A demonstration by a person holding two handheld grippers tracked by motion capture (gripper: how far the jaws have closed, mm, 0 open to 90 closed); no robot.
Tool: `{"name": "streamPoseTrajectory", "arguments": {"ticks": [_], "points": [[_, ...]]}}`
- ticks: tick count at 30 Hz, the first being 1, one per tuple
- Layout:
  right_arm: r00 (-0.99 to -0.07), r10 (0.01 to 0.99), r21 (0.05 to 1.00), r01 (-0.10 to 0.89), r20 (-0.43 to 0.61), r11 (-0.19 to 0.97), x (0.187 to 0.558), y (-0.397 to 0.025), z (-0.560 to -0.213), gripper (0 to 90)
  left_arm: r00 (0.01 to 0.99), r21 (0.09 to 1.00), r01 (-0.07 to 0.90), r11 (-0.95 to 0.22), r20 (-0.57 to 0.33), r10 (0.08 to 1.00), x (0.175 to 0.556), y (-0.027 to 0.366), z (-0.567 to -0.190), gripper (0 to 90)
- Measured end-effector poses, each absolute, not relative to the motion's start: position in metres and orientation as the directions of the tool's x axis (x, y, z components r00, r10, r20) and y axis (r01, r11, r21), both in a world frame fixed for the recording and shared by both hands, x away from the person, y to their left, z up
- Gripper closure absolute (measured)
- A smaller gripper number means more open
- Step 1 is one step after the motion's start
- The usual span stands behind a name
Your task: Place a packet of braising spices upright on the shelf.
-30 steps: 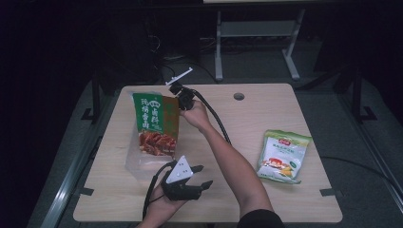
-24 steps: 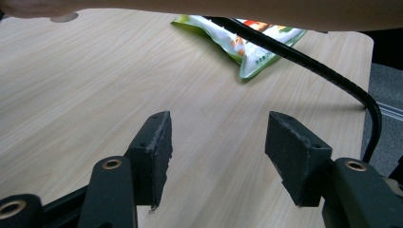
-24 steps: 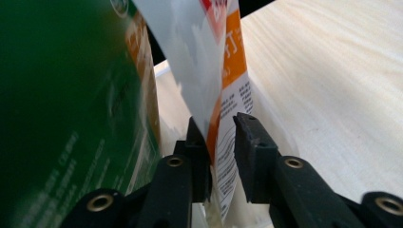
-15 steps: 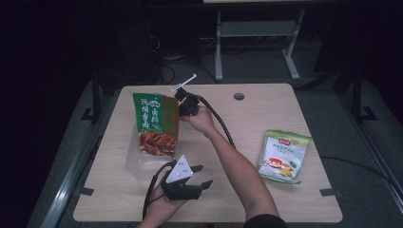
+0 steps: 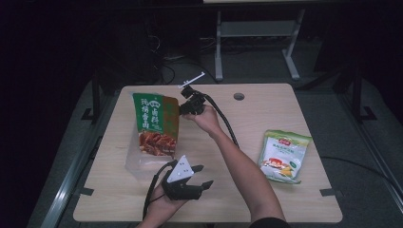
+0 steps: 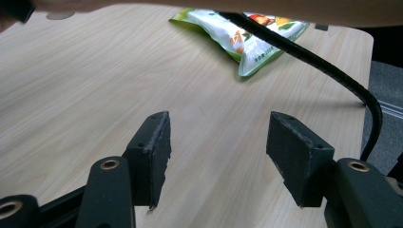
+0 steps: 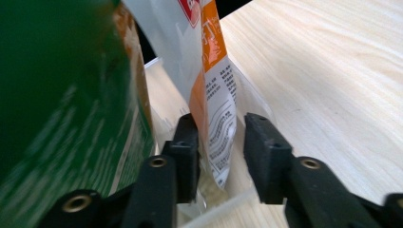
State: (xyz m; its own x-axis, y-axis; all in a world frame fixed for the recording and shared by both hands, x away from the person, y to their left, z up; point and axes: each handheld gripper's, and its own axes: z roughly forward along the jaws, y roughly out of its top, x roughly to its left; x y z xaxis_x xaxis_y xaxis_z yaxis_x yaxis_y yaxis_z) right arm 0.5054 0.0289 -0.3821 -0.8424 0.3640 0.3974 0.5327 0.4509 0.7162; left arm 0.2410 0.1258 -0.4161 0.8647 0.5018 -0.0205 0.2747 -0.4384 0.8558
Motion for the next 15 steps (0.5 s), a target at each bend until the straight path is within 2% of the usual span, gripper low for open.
{"name": "streamPoseTrajectory", "arguments": {"ticks": [6,15], "points": [[-0.847,0.380,0.720,0.522,0.372,0.458,0.497,0.007,-0.373,58.7,0.862,0.853,0.281,-0.440,-0.022,0.507,0.242,0.125,-0.416,37.7],[-0.842,0.409,0.728,0.521,0.352,0.445,0.483,-0.028,-0.366,56.5,0.864,0.846,0.281,-0.453,-0.017,0.503,0.244,0.123,-0.417,36.6]]}}
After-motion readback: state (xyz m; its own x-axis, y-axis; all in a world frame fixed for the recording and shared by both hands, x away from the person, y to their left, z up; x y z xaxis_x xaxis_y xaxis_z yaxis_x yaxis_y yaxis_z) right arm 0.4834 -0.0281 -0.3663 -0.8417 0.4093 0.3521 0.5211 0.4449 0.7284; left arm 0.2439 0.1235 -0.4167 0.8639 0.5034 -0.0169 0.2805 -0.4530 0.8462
